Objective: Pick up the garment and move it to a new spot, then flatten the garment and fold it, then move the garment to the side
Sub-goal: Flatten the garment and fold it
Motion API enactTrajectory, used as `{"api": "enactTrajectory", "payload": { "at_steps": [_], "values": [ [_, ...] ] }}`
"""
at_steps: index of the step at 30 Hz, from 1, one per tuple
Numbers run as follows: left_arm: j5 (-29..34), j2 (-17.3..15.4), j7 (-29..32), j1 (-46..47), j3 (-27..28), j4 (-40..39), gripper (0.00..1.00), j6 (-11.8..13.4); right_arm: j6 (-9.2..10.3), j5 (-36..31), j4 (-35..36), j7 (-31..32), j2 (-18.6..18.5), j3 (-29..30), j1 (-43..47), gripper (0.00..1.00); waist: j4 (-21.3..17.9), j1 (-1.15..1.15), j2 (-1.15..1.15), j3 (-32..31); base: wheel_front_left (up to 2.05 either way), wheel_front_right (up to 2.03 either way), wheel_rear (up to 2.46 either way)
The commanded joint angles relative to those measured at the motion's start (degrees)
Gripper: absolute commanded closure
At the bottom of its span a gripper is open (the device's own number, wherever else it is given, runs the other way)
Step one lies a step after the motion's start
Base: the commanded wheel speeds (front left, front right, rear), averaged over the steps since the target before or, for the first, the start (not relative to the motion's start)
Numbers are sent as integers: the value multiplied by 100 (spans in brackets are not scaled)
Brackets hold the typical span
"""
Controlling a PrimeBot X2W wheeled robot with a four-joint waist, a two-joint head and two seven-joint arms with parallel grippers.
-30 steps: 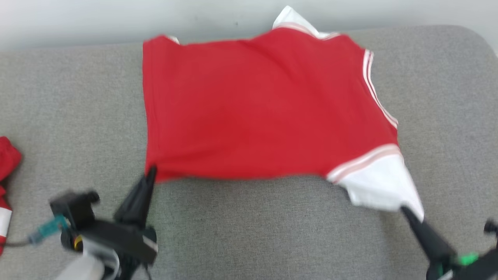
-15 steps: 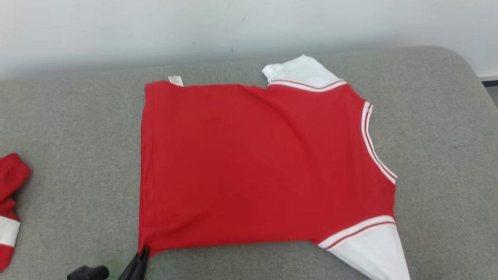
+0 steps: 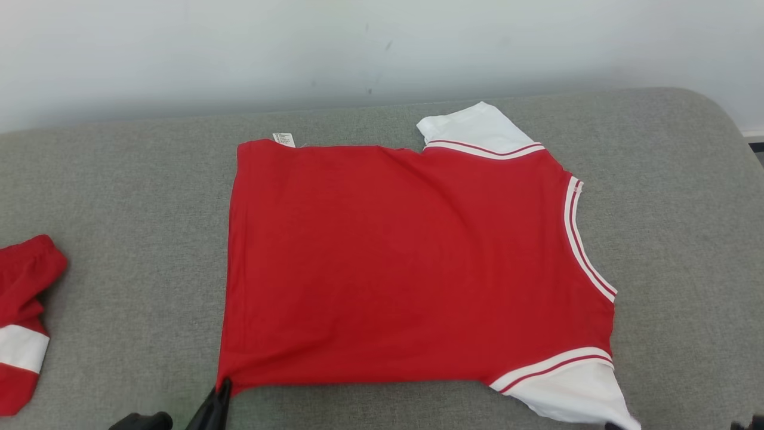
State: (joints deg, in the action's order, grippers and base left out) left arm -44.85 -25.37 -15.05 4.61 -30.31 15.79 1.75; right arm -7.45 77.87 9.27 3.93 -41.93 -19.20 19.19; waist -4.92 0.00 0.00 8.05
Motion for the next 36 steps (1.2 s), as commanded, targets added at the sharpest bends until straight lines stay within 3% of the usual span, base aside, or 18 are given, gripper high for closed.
{"api": "enactTrajectory", "payload": {
  "at_steps": [1,10,25,36],
  "values": [
    [109,-13,-17,-31,53,-85,100,28,-9,50,89,-31,45,102,-143,100,-12,0,0,-7,0,0,0],
    [578,-191,68,388,27,-464,100,64,-9,-77,-102,256,146,538,-1148,100,21,0,0,-2,0,0,0],
    [771,-36,456,1767,-220,338,100,-373,-9,-1021,-2439,1164,948,415,-3935,100,250,0,0,360,0,0,0],
    [877,240,426,2712,-434,1261,100,-686,-9,-1869,-3770,573,1411,63,-5095,100,328,0,0,647,0,0,0]
  ]
}}
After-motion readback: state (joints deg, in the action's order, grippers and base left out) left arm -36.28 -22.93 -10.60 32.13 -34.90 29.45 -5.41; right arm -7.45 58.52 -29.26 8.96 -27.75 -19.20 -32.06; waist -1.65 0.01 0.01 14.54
